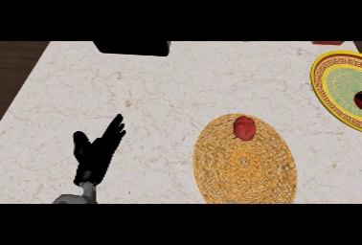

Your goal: Pick the tomato from the placemat and place it in the plate

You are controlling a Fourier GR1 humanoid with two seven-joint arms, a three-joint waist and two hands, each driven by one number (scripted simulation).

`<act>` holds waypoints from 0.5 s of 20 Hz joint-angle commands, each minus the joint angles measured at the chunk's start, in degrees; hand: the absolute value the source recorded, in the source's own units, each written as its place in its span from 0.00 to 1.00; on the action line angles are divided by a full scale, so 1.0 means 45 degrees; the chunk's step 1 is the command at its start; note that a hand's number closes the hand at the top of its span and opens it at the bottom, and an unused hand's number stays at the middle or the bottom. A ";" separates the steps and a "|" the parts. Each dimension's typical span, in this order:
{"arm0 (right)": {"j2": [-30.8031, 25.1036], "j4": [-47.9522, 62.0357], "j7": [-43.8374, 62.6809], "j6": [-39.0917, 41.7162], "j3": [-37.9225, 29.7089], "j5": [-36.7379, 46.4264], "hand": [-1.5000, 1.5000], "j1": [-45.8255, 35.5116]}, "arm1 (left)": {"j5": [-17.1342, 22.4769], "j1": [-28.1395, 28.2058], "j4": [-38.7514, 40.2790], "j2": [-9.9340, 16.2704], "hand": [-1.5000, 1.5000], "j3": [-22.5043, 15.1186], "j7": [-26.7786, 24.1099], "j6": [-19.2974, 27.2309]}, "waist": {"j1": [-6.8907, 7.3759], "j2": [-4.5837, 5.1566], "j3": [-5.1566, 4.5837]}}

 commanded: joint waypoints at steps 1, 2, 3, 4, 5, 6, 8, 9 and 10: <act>0.0102 0.0085 -0.1679 0.0830 -0.0781 -0.0893 0.00 0.0183 | -0.0091 0.0068 -0.0051 -0.0086 0.50 -0.0062 -0.0005 0.0114 | -0.0027 0.0011 0.0051; 0.0123 0.0000 -0.1948 0.1012 -0.0928 -0.1075 0.00 -0.0032 | 0.0112 -0.0088 -0.0161 0.0204 0.50 0.0131 0.0076 -0.0186 | 0.0040 0.0013 0.0051; 0.0141 -0.0204 -0.2517 0.1027 -0.1255 -0.1424 0.00 -0.0023 | -0.0102 -0.0439 0.0077 -0.0095 0.50 0.0052 0.0222 0.0216 | -0.0165 0.0009 0.0051; 0.0653 -0.0411 -0.3120 0.0432 -0.1681 -0.1849 0.00 0.0101 | 0.0052 -0.0183 0.0063 -0.0100 0.50 0.0090 0.0242 0.0128 | -0.0116 0.0002 0.0061; 0.0284 -0.0565 -0.3382 0.0861 -0.1948 -0.2144 0.00 -0.0121 | -0.0163 -0.0118 0.0033 -0.0388 0.50 -0.0085 0.0193 0.0468 | -0.0163 -0.0040 0.0050; 0.0407 -0.0657 -0.3713 0.0442 -0.2225 -0.2375 0.00 -0.0200 | 0.0072 -0.0327 0.0197 -0.0070 0.50 0.0204 0.0148 0.0117 | -0.0153 -0.0017 0.0033; 0.0127 -0.0647 -0.4331 0.0953 -0.3014 -0.3172 0.00 0.0041 | 0.0090 0.0038 0.0175 0.0217 0.50 0.0317 -0.0163 -0.0108 | -0.0230 -0.0077 0.0021; 0.0205 -0.0624 -0.4877 0.1073 -0.3282 -0.3437 0.00 0.0289 | 0.0057 -0.0284 -0.0024 -0.0051 0.50 0.0190 0.0240 0.0150 | -0.0295 -0.0074 0.0033; -0.0079 -0.0504 -0.4975 0.1383 -0.3580 -0.3712 0.00 0.0373 | -0.0074 -0.0032 0.0258 -0.0003 0.50 0.0112 -0.0107 0.0044 | -0.0331 -0.0075 0.0017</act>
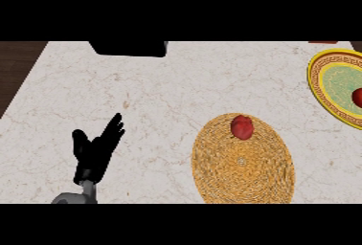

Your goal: Pick the tomato from the placemat and place it in the plate

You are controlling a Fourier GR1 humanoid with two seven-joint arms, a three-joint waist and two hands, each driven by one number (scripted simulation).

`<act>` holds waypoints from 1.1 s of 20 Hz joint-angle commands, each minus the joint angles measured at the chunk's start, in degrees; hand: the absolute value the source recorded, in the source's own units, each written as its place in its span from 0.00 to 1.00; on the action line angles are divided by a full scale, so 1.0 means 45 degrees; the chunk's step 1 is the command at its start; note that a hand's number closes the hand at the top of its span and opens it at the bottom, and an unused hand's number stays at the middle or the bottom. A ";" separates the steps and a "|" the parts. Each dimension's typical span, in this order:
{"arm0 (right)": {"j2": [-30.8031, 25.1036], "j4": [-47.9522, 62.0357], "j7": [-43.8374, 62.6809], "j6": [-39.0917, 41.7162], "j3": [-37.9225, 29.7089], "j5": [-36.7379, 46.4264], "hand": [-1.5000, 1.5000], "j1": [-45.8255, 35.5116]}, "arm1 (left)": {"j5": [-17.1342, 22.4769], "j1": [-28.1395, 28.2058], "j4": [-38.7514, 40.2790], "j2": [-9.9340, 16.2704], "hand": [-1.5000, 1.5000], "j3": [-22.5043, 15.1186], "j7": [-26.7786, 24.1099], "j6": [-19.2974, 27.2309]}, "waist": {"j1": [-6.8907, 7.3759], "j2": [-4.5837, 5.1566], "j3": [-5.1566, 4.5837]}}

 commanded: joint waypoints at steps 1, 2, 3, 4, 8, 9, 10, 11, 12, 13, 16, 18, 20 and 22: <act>-0.0412 0.0181 -0.1105 0.0754 -0.1254 -0.1243 0.00 0.0156 | 0.0031 0.0067 0.0103 -0.0106 0.50 -0.0025 0.0015 -0.0002 | -0.0082 -0.0038 -0.0020; -0.0265 0.0313 -0.1557 0.0754 -0.1475 -0.1442 0.00 0.0479 | 0.0281 0.0376 -0.0131 0.0412 0.50 0.0313 0.0156 -0.0325 | -0.0034 -0.0078 -0.0027; -0.0751 0.0415 -0.1514 0.1893 -0.1593 -0.1679 0.00 0.0512 | -0.0039 0.0369 0.0116 -0.0109 0.50 0.0040 -0.0344 0.0066 | -0.0224 -0.0135 -0.0052; -0.0943 0.0698 -0.1246 0.2203 -0.1702 -0.1786 0.00 0.0407 | 0.0239 -0.0095 0.0250 0.0075 0.50 0.0238 0.0329 -0.0133 | -0.0199 -0.0089 -0.0042; -0.0654 0.0972 -0.2890 0.4660 -0.2081 -0.2452 0.00 0.1735 | 0.0067 0.0474 -0.0039 0.0079 0.50 0.0198 -0.0032 -0.0011 | -0.0342 -0.0208 -0.0056; -0.1102 0.1048 -0.2672 0.5107 -0.2061 -0.2492 0.00 0.1603 | -0.0041 0.0141 0.0151 -0.0144 0.50 0.0122 0.0171 0.0204 | -0.0399 -0.0225 -0.0073; -0.0670 0.1103 -0.2963 0.4927 -0.1668 -0.2227 0.00 0.1562 | -0.0062 0.0343 -0.0122 -0.0068 0.50 0.0089 0.0135 0.0131 | -0.0380 -0.0270 -0.0093; -0.0712 0.1148 -0.3277 0.5686 -0.1673 -0.2296 0.00 0.2229 | 0.0084 0.0392 0.0309 0.0174 0.50 0.0540 -0.0477 -0.0026 | -0.0479 -0.0285 -0.0102; -0.0961 0.1132 -0.3150 0.6271 -0.1489 -0.2235 0.00 0.2354 | -0.0030 0.0639 -0.0404 0.0102 0.50 0.0183 0.0205 0.0084 | -0.0497 -0.0328 -0.0106; -0.0702 0.1372 -0.3252 0.5821 -0.1368 -0.2116 0.00 0.2091 | 0.0237 0.0373 -0.0082 0.0221 0.50 0.0562 -0.0121 -0.0142 | -0.0394 -0.0277 -0.0099; -0.0596 0.1266 -0.3584 0.6412 -0.1038 -0.2136 0.00 0.2941 | -0.0007 -0.0009 0.0430 0.0185 0.50 0.0656 -0.0045 0.0024 | -0.0576 -0.0334 -0.0121; -0.0883 0.1334 -0.3684 0.6658 -0.0888 -0.2066 0.00 0.3328 | -0.0340 0.1404 -0.0528 -0.0189 0.50 -0.0063 -0.0755 0.0061 | -0.0514 -0.0348 -0.0118; -0.0834 0.0568 -0.2949 0.6319 -0.0314 -0.2138 0.00 0.3144 | 0.0083 0.0501 -0.0037 0.0280 0.50 0.0702 0.0212 -0.0228 | -0.0640 -0.0389 -0.0140; -0.0657 0.0748 -0.3618 0.6331 -0.0220 -0.2099 0.00 0.3932 | -0.0235 0.0591 -0.0351 -0.0012 0.50 0.0444 0.0350 0.0199 | -0.0644 -0.0384 -0.0134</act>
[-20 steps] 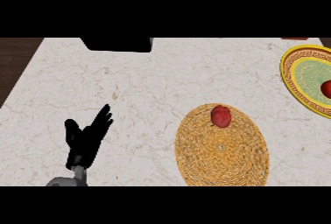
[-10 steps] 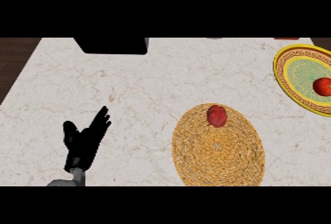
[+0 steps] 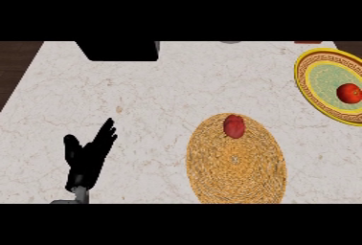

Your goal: Pick the tomato from the placemat and place it in the plate

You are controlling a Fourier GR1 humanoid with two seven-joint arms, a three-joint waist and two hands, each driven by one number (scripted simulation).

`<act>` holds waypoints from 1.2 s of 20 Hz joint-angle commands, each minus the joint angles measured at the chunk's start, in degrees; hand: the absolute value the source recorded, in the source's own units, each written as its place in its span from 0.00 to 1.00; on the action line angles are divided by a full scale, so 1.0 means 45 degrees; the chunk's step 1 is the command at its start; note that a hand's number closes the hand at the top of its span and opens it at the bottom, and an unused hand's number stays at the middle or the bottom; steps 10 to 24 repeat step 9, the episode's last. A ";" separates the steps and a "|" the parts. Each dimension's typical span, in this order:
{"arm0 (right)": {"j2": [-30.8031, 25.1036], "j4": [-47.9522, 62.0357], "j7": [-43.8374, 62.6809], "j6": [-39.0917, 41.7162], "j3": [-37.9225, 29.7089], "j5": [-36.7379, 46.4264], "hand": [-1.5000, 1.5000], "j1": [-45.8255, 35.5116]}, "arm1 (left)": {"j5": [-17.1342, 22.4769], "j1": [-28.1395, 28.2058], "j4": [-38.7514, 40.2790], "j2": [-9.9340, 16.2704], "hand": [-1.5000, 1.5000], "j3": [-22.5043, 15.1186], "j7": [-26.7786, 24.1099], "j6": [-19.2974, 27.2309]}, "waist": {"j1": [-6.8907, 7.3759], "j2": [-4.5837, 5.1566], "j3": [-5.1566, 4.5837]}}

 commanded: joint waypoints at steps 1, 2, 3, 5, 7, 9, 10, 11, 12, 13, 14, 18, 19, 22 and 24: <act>0.0537 -0.0440 -0.0266 -0.0226 0.0709 0.0065 0.00 0.0673 | -0.0020 -0.0266 0.0050 0.0135 0.50 0.0196 0.0250 -0.0164 | -0.0084 -0.0035 -0.0014; 0.0857 -0.0998 -0.0037 -0.0197 0.0864 -0.0187 0.00 0.0955 | -0.0035 -0.0290 0.0578 0.0080 0.50 0.0393 -0.0069 -0.0155 | -0.0144 -0.0055 -0.0025; 0.0700 -0.1521 0.0501 -0.0003 0.1032 -0.0295 0.00 0.1117 | -0.0089 -0.0089 0.1154 -0.0194 0.50 0.0427 -0.0943 -0.0110 | -0.0179 -0.0068 -0.0033; 0.1161 -0.1686 -0.0246 -0.0296 0.0915 -0.0617 0.00 0.1878 | -0.0129 0.0409 0.0236 -0.0346 0.50 0.0042 -0.0256 -0.0038 | -0.0148 -0.0064 -0.0025; 0.1094 -0.2003 0.0092 -0.0225 0.1149 -0.0806 0.00 0.2099 | -0.0278 0.0504 -0.0921 -0.0317 0.50 -0.0168 0.0667 0.0141 | -0.0142 -0.0068 -0.0024; 0.1671 -0.2824 0.0923 -0.0835 0.1589 -0.0824 0.00 0.1869 | -0.0035 -0.0633 0.1339 0.0123 0.50 0.0776 -0.0711 -0.0563 | -0.0199 -0.0068 -0.0036; 0.1671 -0.2824 0.0923 -0.0835 0.1589 -0.0824 0.00 0.1869 | -0.0035 -0.0633 0.1339 0.0123 0.50 0.0776 -0.0711 -0.0563 | -0.0199 -0.0068 -0.0036; 0.1671 -0.2824 0.0923 -0.0835 0.1589 -0.0824 0.00 0.1869 | -0.0035 -0.0633 0.1339 0.0123 0.50 0.0776 -0.0711 -0.0563 | -0.0199 -0.0068 -0.0036; 0.1671 -0.2824 0.0923 -0.0835 0.1589 -0.0824 0.00 0.1869 | -0.0035 -0.0633 0.1339 0.0123 0.50 0.0776 -0.0711 -0.0563 | -0.0199 -0.0068 -0.0036; 0.1671 -0.2824 0.0923 -0.0835 0.1589 -0.0824 0.00 0.1869 | -0.0035 -0.0633 0.1339 0.0123 0.50 0.0776 -0.0711 -0.0563 | -0.0199 -0.0068 -0.0036; 0.1671 -0.2824 0.0923 -0.0835 0.1589 -0.0824 0.00 0.1869 | -0.0035 -0.0633 0.1339 0.0123 0.50 0.0776 -0.0711 -0.0563 | -0.0199 -0.0068 -0.0036; 0.1671 -0.2824 0.0923 -0.0835 0.1589 -0.0824 0.00 0.1869 | -0.0035 -0.0633 0.1339 0.0123 0.50 0.0776 -0.0711 -0.0563 | -0.0199 -0.0068 -0.0036; 0.1671 -0.2824 0.0923 -0.0835 0.1589 -0.0824 0.00 0.1869 | -0.0035 -0.0633 0.1339 0.0123 0.50 0.0776 -0.0711 -0.0563 | -0.0199 -0.0068 -0.0036; 0.1671 -0.2824 0.0923 -0.0835 0.1589 -0.0824 0.00 0.1869 | -0.0035 -0.0633 0.1339 0.0123 0.50 0.0776 -0.0711 -0.0563 | -0.0199 -0.0068 -0.0036; 0.1671 -0.2824 0.0923 -0.0835 0.1589 -0.0824 0.00 0.1869 | -0.0035 -0.0633 0.1339 0.0123 0.50 0.0776 -0.0711 -0.0563 | -0.0199 -0.0068 -0.0036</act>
